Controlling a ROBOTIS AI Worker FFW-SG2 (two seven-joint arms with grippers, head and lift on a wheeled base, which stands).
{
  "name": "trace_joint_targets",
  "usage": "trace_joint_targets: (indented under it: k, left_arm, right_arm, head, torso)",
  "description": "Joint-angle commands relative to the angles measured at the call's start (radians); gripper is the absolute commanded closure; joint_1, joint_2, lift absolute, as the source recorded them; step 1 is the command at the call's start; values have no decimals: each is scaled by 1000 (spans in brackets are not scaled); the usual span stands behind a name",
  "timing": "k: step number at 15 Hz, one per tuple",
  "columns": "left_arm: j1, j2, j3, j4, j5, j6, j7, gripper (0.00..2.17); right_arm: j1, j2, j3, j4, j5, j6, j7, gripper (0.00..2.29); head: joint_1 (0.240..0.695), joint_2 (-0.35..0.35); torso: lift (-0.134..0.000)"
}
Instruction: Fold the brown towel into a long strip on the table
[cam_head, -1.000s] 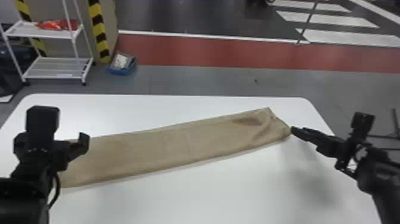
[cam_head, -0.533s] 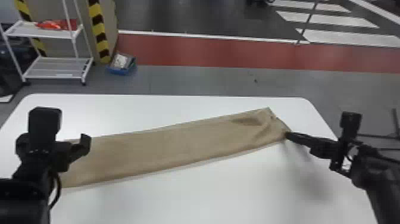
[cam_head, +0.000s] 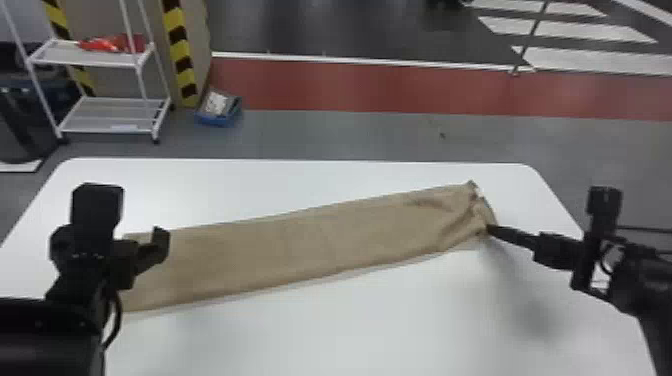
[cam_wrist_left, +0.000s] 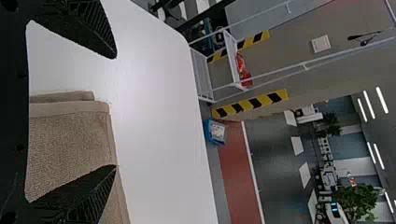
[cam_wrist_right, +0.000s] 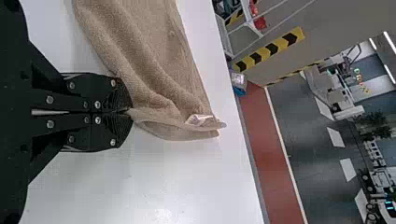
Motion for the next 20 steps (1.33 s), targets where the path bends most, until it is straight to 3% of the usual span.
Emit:
trace_joint_targets:
  k: [1,5,8,12,13,14,16,18,20]
  left_arm:
    - [-4,0,-1,0,-1,0,3,33]
    - [-7,-2,-7,6,-1,-6,8,33]
    - [-4,0,-13,8,-1,-15,11,33]
    - [-2,-2,-21,6,-11,-15,12,33]
    - [-2,0,-21,8,-11,-15,12,33]
    - [-4,0,-16,8,-11,-25,9,33]
    - [-8,0,5,38,15,-104,-14,33]
    - [-31,6,65,86,120,-153,-103,33]
    - [-96,43,100,210,218,-230,-193,39]
  right_arm:
    - [58,1,-67,-120,-13,79,29,1541]
    - [155,-5,-160,-309,-6,232,114,1538]
    - [202,-31,-200,-310,14,232,180,1538]
    - [257,-30,-197,-315,55,232,197,1460]
    - [259,-22,-210,-318,52,217,197,886]
    - [261,-19,-228,-326,40,210,197,134]
    - [257,-21,-257,-326,-3,201,197,-2]
    - [247,-21,-269,-326,-16,164,194,53]
    - [233,-13,-265,-304,-16,125,167,63]
  head:
    - [695,-117]
    - [695,-135]
    - [695,-160]
    - [695,-197]
    - [695,-201]
    - [695,-203]
    - [695,-205]
    - [695,-211]
    - [695,-219]
  torso:
    - [-111]
    - [-111]
    - [-111]
    - [-111]
    - [-111]
    - [-111]
    - [-111]
    - [-111]
    - [-111]
